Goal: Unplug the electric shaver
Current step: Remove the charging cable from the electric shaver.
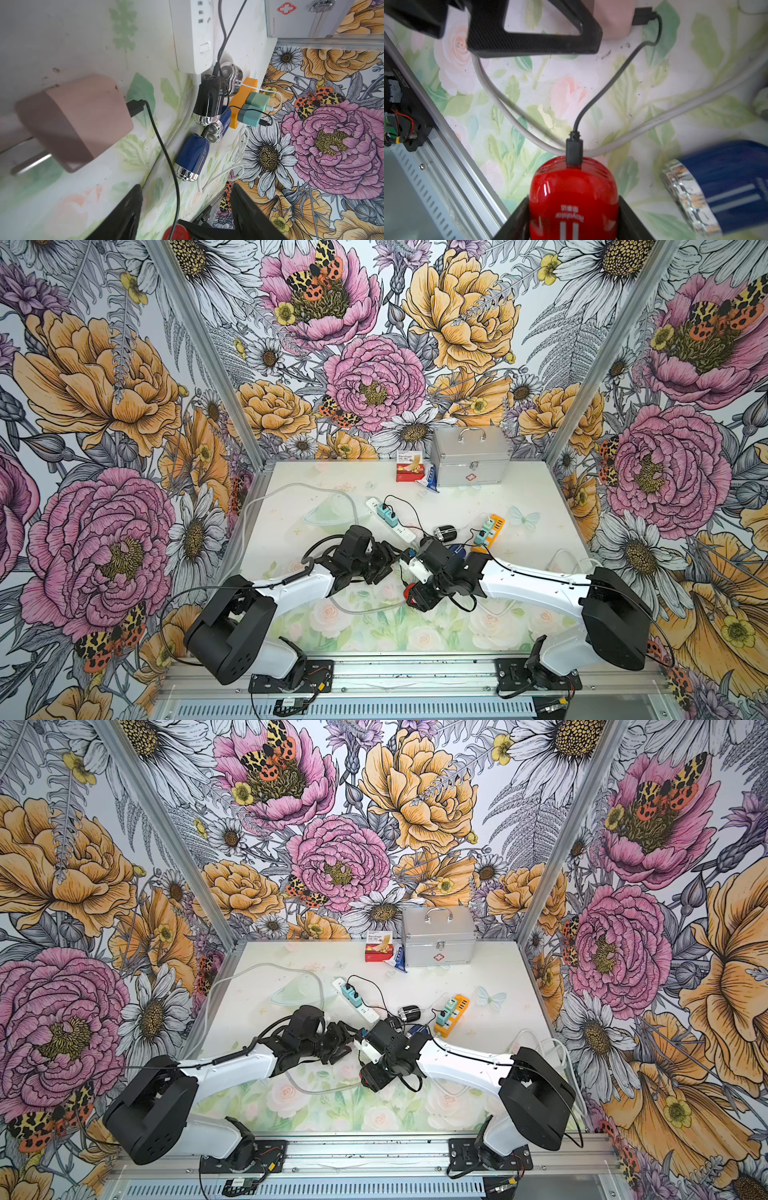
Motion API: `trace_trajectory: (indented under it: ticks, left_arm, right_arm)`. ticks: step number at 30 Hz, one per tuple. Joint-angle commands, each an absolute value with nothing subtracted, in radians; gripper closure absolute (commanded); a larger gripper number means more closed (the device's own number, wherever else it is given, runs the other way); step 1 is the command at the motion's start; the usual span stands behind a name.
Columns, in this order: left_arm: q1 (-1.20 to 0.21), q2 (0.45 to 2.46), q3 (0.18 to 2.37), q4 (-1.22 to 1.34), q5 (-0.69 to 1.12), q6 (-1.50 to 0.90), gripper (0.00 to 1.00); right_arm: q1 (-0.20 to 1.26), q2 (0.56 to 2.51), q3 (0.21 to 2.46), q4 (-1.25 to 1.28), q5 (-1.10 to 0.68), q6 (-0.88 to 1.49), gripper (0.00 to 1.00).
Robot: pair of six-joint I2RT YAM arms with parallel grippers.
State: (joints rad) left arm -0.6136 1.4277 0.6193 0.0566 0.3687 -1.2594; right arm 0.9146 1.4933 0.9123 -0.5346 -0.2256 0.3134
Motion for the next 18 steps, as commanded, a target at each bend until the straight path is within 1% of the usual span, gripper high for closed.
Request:
trace_trajectory:
  ticks: [1, 3, 7, 15, 18]
  left_arm:
    - [-0.625, 1.448, 0.629, 0.113, 0.427, -1.265, 0.34]
    - [-0.626, 1.459, 0.629, 0.125, 0.434, -1.269, 0.34]
    - [-0.64, 1.503, 0.654, 0.158, 0.46, -1.272, 0.41]
    - [-0.644, 1.59, 0.687, 0.213, 0.504, -1.284, 0.67]
    - [-0.641, 1.617, 0.706, 0.225, 0.514, -1.285, 0.8]
  right_arm:
    - [0.903, 1.453, 0.946, -0.496, -0.232, 0.314, 0.62]
    - [0.895, 1.447, 0.941, -0.497, -0.235, 0.314, 0.62]
    - [0.884, 1.447, 0.942, -0.492, -0.245, 0.316, 0.62]
    - [0.856, 1.436, 0.945, -0.487, -0.283, 0.314, 0.63]
    - [0.846, 1.433, 0.938, -0.486, -0.304, 0.322, 0.63]
